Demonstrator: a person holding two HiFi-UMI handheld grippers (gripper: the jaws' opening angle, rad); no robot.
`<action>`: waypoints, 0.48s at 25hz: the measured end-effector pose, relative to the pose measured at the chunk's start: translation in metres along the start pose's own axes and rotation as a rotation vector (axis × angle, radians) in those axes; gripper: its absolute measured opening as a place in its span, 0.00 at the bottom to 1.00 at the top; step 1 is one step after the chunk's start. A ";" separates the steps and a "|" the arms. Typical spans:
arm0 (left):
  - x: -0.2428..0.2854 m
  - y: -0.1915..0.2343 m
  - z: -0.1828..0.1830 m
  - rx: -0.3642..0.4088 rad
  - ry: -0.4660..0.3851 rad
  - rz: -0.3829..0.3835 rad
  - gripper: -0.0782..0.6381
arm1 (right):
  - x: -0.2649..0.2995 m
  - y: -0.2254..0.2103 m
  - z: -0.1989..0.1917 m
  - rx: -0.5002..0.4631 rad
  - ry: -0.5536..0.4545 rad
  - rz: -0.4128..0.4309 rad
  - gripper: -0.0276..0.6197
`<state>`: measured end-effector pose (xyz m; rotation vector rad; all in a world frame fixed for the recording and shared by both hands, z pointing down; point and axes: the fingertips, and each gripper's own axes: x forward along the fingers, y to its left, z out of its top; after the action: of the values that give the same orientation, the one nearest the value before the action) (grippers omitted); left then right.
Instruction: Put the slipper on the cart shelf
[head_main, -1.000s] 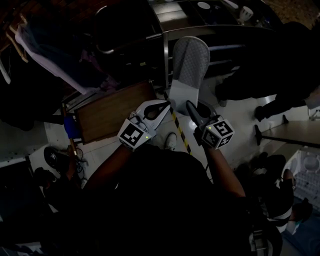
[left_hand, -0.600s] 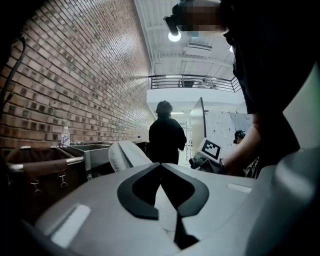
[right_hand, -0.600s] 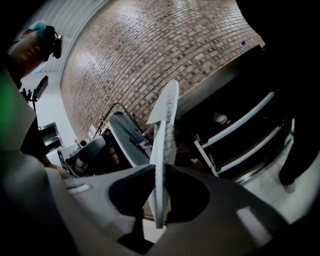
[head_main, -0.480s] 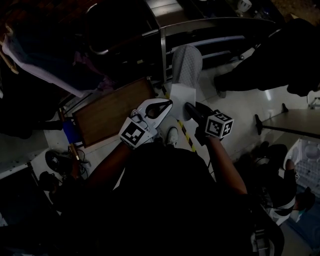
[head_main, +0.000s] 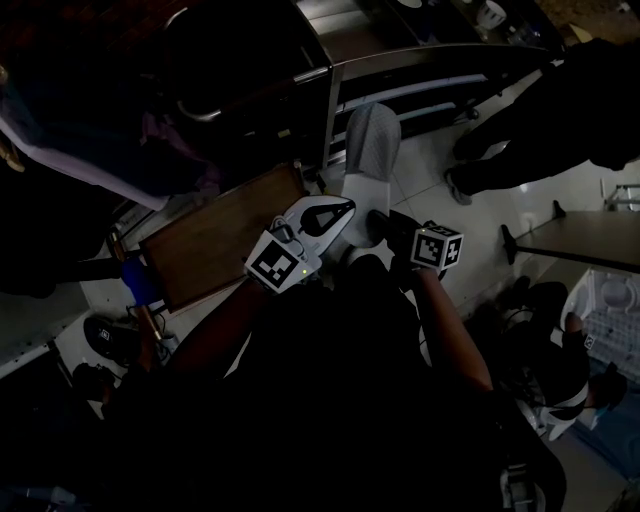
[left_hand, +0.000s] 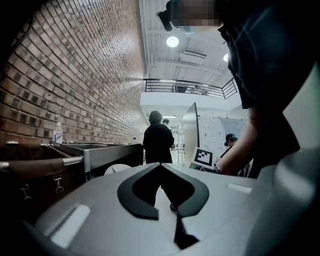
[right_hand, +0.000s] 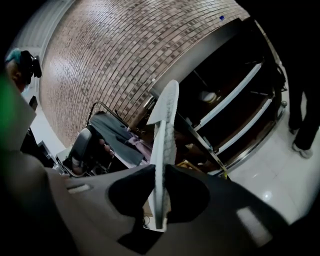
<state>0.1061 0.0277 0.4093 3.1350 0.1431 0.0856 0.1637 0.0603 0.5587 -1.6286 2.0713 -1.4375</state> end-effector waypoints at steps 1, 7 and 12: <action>0.001 0.002 -0.001 0.001 0.000 -0.003 0.11 | 0.002 -0.004 0.002 0.002 0.002 -0.008 0.14; 0.025 0.023 -0.003 0.010 0.006 0.005 0.11 | 0.016 -0.038 0.030 0.038 0.029 0.008 0.14; 0.061 0.046 -0.005 0.027 0.016 0.044 0.11 | 0.031 -0.075 0.065 0.062 0.073 0.045 0.14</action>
<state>0.1706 -0.0128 0.4176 3.1659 0.0766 0.1093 0.2422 0.0002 0.5920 -1.5181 2.0651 -1.5525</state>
